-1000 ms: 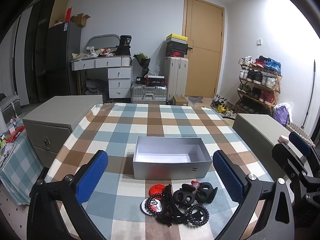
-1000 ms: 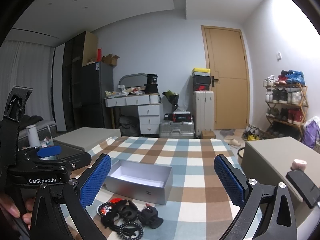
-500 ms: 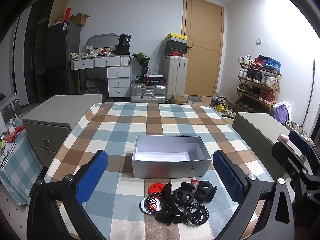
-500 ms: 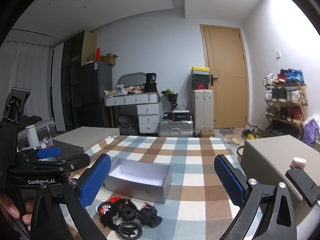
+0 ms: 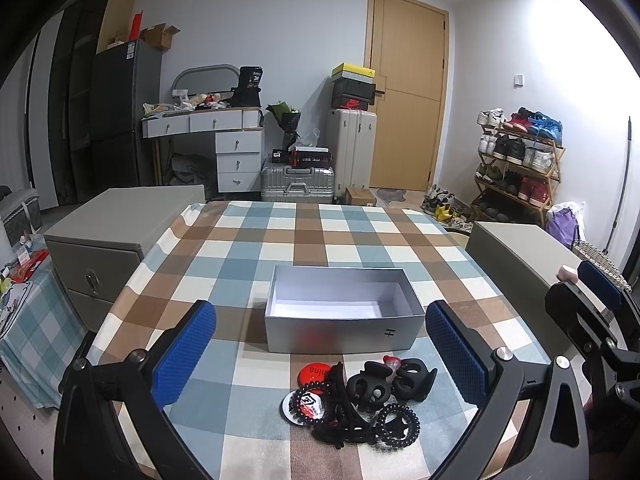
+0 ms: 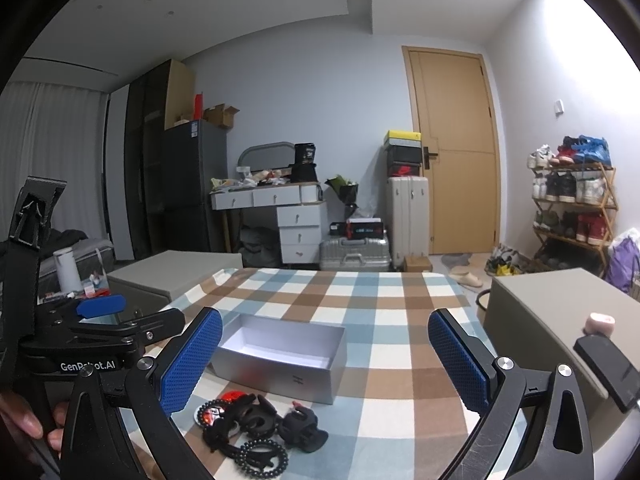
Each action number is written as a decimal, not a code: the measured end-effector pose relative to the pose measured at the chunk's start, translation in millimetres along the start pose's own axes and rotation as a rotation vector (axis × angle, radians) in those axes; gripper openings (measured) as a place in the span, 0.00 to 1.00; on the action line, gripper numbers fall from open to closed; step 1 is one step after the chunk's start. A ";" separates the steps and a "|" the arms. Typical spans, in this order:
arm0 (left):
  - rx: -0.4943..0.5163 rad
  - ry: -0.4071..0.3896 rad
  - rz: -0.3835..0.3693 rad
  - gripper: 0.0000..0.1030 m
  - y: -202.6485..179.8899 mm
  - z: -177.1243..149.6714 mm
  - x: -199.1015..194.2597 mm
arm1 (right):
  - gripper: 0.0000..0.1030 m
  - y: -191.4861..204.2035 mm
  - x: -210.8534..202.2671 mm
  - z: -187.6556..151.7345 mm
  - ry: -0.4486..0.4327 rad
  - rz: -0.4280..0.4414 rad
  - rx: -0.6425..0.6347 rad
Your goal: Organize jewelry
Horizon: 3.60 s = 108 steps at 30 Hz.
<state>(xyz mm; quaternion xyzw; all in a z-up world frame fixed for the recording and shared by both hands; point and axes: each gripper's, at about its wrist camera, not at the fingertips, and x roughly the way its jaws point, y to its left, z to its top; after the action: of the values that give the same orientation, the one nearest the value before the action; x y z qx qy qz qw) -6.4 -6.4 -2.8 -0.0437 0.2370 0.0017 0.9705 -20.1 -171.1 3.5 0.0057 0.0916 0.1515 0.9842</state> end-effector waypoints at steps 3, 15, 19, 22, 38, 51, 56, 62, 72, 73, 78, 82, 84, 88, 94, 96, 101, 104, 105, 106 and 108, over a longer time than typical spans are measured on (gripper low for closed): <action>0.001 0.001 0.001 0.99 -0.4 -0.8 0.1 | 1.00 -0.2 0.1 0.4 0.001 0.000 -0.001; 0.004 0.007 0.000 0.99 1.3 -3.8 1.8 | 1.00 -1.1 0.9 -1.1 0.008 0.021 0.003; 0.004 0.015 0.001 0.99 2.4 -5.4 4.4 | 1.00 -0.7 2.7 -3.3 0.020 0.047 0.006; 0.000 0.022 0.002 0.99 4.0 -6.2 6.9 | 1.00 0.0 5.4 -5.8 0.032 0.057 0.007; -0.034 0.116 0.055 0.99 33.6 -32.6 23.4 | 0.96 -13.2 71.6 -63.2 0.357 0.158 0.094; -0.062 0.187 0.055 0.99 45.9 -54.3 30.5 | 0.74 -15.3 104.5 -95.7 0.511 0.230 0.168; -0.073 0.208 0.016 0.99 48.2 -59.4 33.9 | 0.61 -14.5 109.8 -100.9 0.535 0.241 0.185; -0.090 0.251 -0.044 0.99 50.0 -64.7 39.3 | 0.42 -22.2 112.4 -106.6 0.560 0.236 0.226; -0.054 0.284 -0.110 0.99 37.7 -62.4 42.3 | 0.26 -27.9 107.9 -104.8 0.526 0.273 0.265; -0.043 0.284 -0.117 0.99 35.6 -60.4 43.1 | 0.26 -28.8 106.8 -105.2 0.521 0.274 0.269; 0.065 0.305 -0.179 0.99 11.2 -47.3 55.0 | 0.26 -35.9 96.6 -101.0 0.475 0.284 0.286; 0.140 0.334 -0.229 0.99 -6.0 -40.5 68.9 | 0.26 -41.9 86.6 -94.0 0.431 0.285 0.297; 0.175 0.373 -0.271 0.99 -15.6 -38.9 81.6 | 0.26 -45.5 81.8 -91.0 0.411 0.281 0.297; 0.253 0.409 -0.269 0.91 -28.7 -40.1 95.4 | 0.26 -53.6 75.4 -87.7 0.386 0.273 0.303; 0.304 0.472 -0.300 0.68 -36.9 -41.4 105.4 | 0.26 -64.3 71.8 -89.3 0.377 0.267 0.319; 0.317 0.487 -0.300 0.63 -39.7 -42.6 107.6 | 0.26 -66.4 72.3 -90.4 0.376 0.264 0.320; 0.348 0.520 -0.288 0.36 -44.5 -47.5 113.3 | 0.26 -70.1 70.8 -91.8 0.371 0.270 0.333; 0.346 0.514 -0.294 0.27 -44.5 -45.8 112.6 | 0.26 -72.0 69.6 -91.5 0.365 0.273 0.337; 0.346 0.503 -0.298 0.24 -44.3 -44.0 110.4 | 0.26 -72.4 69.2 -91.2 0.364 0.272 0.336; 0.349 0.499 -0.300 0.24 -44.9 -42.9 110.7 | 0.26 -72.4 67.8 -91.2 0.363 0.272 0.336; 0.348 0.498 -0.315 0.24 -45.5 -41.0 109.1 | 0.26 -72.3 66.7 -90.2 0.361 0.273 0.334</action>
<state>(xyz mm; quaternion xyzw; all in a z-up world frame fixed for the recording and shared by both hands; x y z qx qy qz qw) 72.7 -57.1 -85.5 0.0876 0.4537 -0.1993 0.8642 47.5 -221.7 -99.9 0.1528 0.2876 0.2639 0.9079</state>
